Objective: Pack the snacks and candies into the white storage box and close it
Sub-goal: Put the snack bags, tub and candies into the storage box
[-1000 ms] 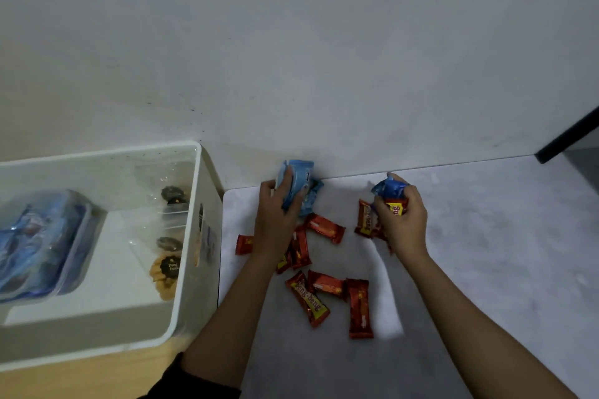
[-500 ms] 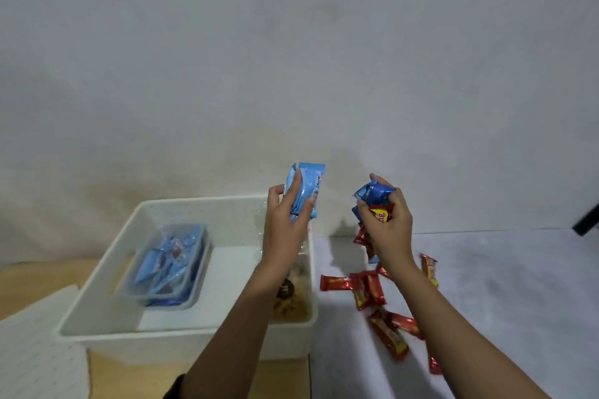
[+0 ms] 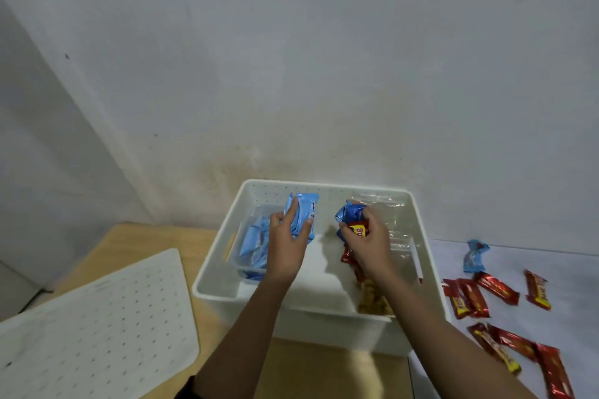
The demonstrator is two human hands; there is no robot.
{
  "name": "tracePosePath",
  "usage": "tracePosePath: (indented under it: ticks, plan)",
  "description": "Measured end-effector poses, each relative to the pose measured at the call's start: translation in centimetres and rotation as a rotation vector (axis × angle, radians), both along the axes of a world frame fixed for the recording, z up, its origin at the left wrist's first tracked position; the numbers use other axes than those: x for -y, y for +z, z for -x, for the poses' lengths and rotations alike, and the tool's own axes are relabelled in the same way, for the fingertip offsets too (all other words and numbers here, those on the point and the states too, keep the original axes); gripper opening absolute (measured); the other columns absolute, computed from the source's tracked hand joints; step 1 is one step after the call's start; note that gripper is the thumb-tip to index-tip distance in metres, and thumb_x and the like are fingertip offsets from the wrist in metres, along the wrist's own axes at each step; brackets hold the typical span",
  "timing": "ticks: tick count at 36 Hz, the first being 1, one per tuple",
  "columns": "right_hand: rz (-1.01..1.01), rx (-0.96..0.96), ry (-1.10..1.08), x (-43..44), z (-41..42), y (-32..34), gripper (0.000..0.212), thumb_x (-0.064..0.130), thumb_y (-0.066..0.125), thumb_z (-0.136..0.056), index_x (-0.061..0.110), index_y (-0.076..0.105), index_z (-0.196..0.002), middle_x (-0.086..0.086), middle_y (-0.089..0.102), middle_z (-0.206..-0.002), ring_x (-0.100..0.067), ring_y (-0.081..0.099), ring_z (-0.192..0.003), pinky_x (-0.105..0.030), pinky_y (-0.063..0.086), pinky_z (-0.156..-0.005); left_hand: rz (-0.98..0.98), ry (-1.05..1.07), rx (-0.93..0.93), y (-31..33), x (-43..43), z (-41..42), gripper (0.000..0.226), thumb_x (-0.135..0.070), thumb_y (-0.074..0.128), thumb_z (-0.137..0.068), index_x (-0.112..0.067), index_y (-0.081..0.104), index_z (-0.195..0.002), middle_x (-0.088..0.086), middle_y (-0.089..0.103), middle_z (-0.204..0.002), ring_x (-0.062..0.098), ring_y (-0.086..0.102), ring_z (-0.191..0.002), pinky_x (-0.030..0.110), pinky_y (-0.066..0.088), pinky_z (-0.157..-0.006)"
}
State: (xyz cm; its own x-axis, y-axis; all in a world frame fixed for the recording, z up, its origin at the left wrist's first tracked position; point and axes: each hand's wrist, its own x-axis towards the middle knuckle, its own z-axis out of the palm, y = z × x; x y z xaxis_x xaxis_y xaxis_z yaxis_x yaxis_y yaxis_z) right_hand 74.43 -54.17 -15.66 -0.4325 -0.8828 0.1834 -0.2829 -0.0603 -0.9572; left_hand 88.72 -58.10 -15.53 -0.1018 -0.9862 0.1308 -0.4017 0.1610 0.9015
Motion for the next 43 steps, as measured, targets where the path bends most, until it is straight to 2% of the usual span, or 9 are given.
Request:
tracePosePath:
  ticks: [5, 13, 18, 20, 24, 28, 30, 34, 43]
  plan:
    - [-0.123, -0.056, -0.011, 0.7, -0.3, -0.9, 0.025, 0.013, 0.069, -0.078, 0.019, 0.059, -0.099, -0.006, 0.060, -0.099, -0.022, 0.059, -0.089, -0.023, 0.046, -0.069, -0.081, -0.012, 0.005, -1.1, 1.3, -0.1, 0.055, -0.031, 0.053, -0.093, -0.028, 0.030, -0.144, 0.004, 0.040, -0.115, 0.015, 0.043, -0.111, 0.018, 0.028, -0.091]
    - [-0.264, -0.046, 0.023, 1.6, 0.3, 0.3, 0.052, 0.023, 0.077, -0.073, 0.020, 0.056, -0.121, 0.000, 0.052, -0.115, -0.014, 0.052, -0.099, -0.026, 0.043, -0.084, -0.191, -0.072, 0.035, -1.6, 2.6, 0.0, 0.054, -0.028, 0.048, -0.096, -0.025, 0.028, -0.146, 0.012, 0.033, -0.139, 0.026, 0.032, -0.133, 0.032, 0.025, -0.108]
    - [-0.310, -0.015, 0.117, 1.6, 0.9, 1.0, 0.061, 0.028, 0.079, -0.072, 0.019, 0.054, -0.126, 0.000, 0.051, -0.119, -0.014, 0.049, -0.107, -0.026, 0.042, -0.085, -0.259, -0.083, 0.010, -2.0, 2.9, -0.3, 0.051, -0.021, 0.052, -0.094, -0.022, 0.035, -0.142, 0.013, 0.035, -0.145, 0.026, 0.038, -0.130, 0.041, 0.033, -0.111]
    - [-0.321, 0.036, 0.151, 1.5, 1.0, 1.4, 0.062, 0.031, 0.077, -0.073, 0.020, 0.052, -0.129, 0.000, 0.052, -0.124, -0.015, 0.049, -0.113, -0.029, 0.045, -0.087, -0.269, -0.095, 0.003, -1.8, 2.9, -0.4, 0.048, -0.021, 0.052, -0.094, -0.020, 0.040, -0.140, 0.011, 0.038, -0.145, 0.025, 0.040, -0.129, 0.039, 0.036, -0.109]
    - [-0.331, 0.079, 0.193, 1.3, 1.5, 2.7, 0.053, 0.038, 0.070, -0.080, 0.028, 0.051, -0.129, 0.006, 0.054, -0.122, -0.013, 0.052, -0.110, -0.030, 0.048, -0.085, -0.248, -0.132, 0.020, -1.1, 2.7, -0.2, 0.042, -0.027, 0.049, -0.096, -0.014, 0.045, -0.135, 0.004, 0.044, -0.139, 0.017, 0.046, -0.121, 0.010, 0.037, -0.093]
    - [-0.281, 0.067, 0.194, 0.5, 2.9, 4.0, 0.045, 0.033, 0.064, -0.086, 0.025, 0.051, -0.128, 0.000, 0.056, -0.123, -0.015, 0.055, -0.108, -0.028, 0.049, -0.083, -0.213, -0.140, 0.019, 0.2, 2.2, 1.2, 0.037, -0.030, 0.048, -0.096, -0.019, 0.050, -0.131, 0.005, 0.045, -0.141, 0.020, 0.042, -0.129, 0.036, 0.031, -0.111]
    - [-0.262, 0.089, 0.173, -0.3, 4.1, 4.8, 0.042, 0.029, 0.062, -0.087, 0.023, 0.052, -0.127, -0.002, 0.056, -0.122, -0.018, 0.057, -0.107, -0.032, 0.051, -0.085, -0.186, -0.124, 0.006, 1.0, 2.0, 2.5, 0.036, -0.028, 0.048, -0.096, -0.019, 0.052, -0.130, 0.005, 0.047, -0.139, 0.020, 0.044, -0.128, 0.034, 0.033, -0.109]
    - [-0.207, 0.094, 0.125, -2.7, 8.0, 5.7, 0.036, 0.023, 0.061, -0.089, 0.020, 0.055, -0.124, -0.001, 0.058, -0.118, -0.016, 0.058, -0.106, -0.017, 0.045, -0.071, -0.120, -0.159, -0.053, 2.6, 1.0, 6.3, 0.035, -0.025, 0.048, -0.096, -0.017, 0.053, -0.129, 0.003, 0.052, -0.136, 0.018, 0.047, -0.125, 0.029, 0.035, -0.105]
    - [-0.188, 0.006, -0.159, -11.9, 20.1, 3.5, 0.033, 0.019, 0.060, -0.089, 0.019, 0.053, -0.122, 0.001, 0.059, -0.113, -0.011, 0.055, -0.105, -0.023, 0.043, -0.089, -0.019, -0.365, -0.223, 4.4, -6.7, 18.8, 0.032, -0.026, 0.048, -0.096, -0.022, 0.054, -0.127, -0.008, 0.056, -0.127, 0.006, 0.049, -0.119, 0.022, 0.038, -0.101]
